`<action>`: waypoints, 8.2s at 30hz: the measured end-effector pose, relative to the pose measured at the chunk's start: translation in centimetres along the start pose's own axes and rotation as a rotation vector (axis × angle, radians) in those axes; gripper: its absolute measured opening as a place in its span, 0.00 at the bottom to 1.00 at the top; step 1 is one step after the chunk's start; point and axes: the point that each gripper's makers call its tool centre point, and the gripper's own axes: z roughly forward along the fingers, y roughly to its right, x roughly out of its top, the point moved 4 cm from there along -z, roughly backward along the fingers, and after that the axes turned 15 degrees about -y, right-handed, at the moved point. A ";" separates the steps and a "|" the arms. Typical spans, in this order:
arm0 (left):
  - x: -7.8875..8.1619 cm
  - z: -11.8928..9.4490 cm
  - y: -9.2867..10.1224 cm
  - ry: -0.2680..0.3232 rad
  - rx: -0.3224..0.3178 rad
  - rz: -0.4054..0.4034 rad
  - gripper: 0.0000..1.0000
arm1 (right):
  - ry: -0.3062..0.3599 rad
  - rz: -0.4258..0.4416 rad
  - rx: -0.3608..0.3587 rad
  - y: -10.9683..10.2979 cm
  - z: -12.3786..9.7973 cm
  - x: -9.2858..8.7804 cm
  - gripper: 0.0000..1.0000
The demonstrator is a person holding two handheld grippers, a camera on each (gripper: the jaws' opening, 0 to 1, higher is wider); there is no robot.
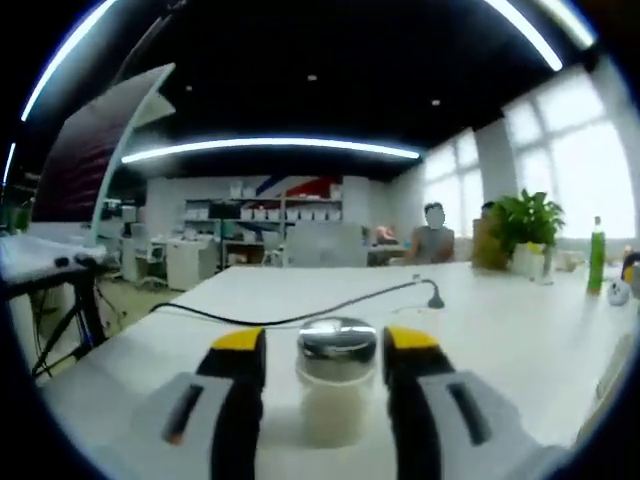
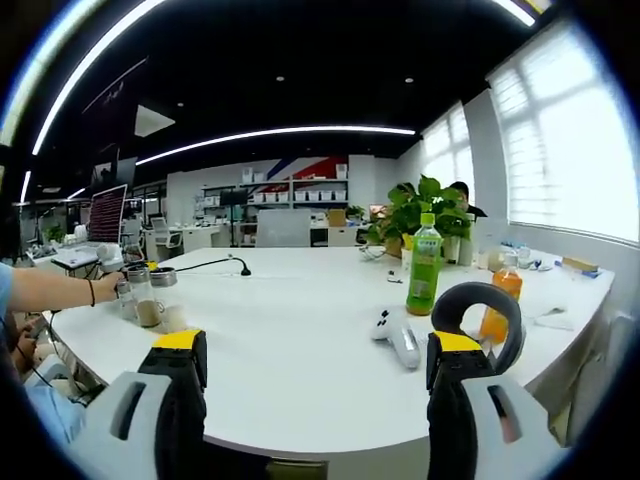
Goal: Rotate the seasoning bottle until the label or dispensing opening points toward the visible target arrow and the bottle remains upright within the marked orientation range
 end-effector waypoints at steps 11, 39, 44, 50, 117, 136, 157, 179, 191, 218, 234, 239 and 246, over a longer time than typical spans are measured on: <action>0.2 0.6 0.1 0.008 0.002 0.076 0.45 | 0.001 -0.013 0.007 -0.3 -0.2 -0.1 0.94; 0.2 0.3 -0.1 0.001 -0.069 0.086 0.34 | -0.018 -0.011 0.014 -0.7 0.3 -0.5 0.93; 0.5 -0.3 -0.1 0.020 -0.086 0.071 0.34 | -0.025 -0.023 0.015 -1.0 0.4 -0.6 0.93; 0.2 -1.0 -0.1 0.026 -0.100 0.050 0.34 | -0.032 -0.020 0.014 -1.0 0.6 -0.7 0.93; -4.2 -16.1 3.6 0.115 -0.295 0.130 0.34 | -0.040 -0.053 0.051 -2.7 1.0 -0.3 0.93; -4.4 -16.3 4.0 0.076 -0.279 0.076 0.34 | -0.038 -0.063 0.028 -2.7 0.6 -0.3 0.94; -4.0 -15.9 3.3 0.014 -0.504 0.136 0.34 | -0.068 -0.096 0.022 -4.1 1.5 -0.5 0.93; -5.4 -15.6 2.0 -0.067 -0.638 0.111 0.35 | -0.103 -0.137 0.060 -6.2 2.6 -1.0 0.92; -5.2 -16.2 2.8 -0.073 -0.646 0.122 0.36 | -0.095 -0.141 0.063 -6.2 2.3 -0.7 0.92; -3.3 -17.9 2.5 0.089 -0.190 0.017 0.55 | -0.092 -0.163 0.125 -7.0 4.4 0.2 0.92; -4.2 -17.5 3.9 0.058 -0.168 0.030 0.37 | -0.080 -0.153 0.131 -6.9 4.2 0.4 0.92; -4.2 -17.9 3.9 0.056 -0.173 0.032 0.33 | -0.086 -0.152 0.139 -6.9 4.3 0.2 0.92; -4.3 -18.0 3.8 0.058 -0.199 0.042 0.32 | -0.082 -0.155 0.143 -7.0 4.2 0.2 0.92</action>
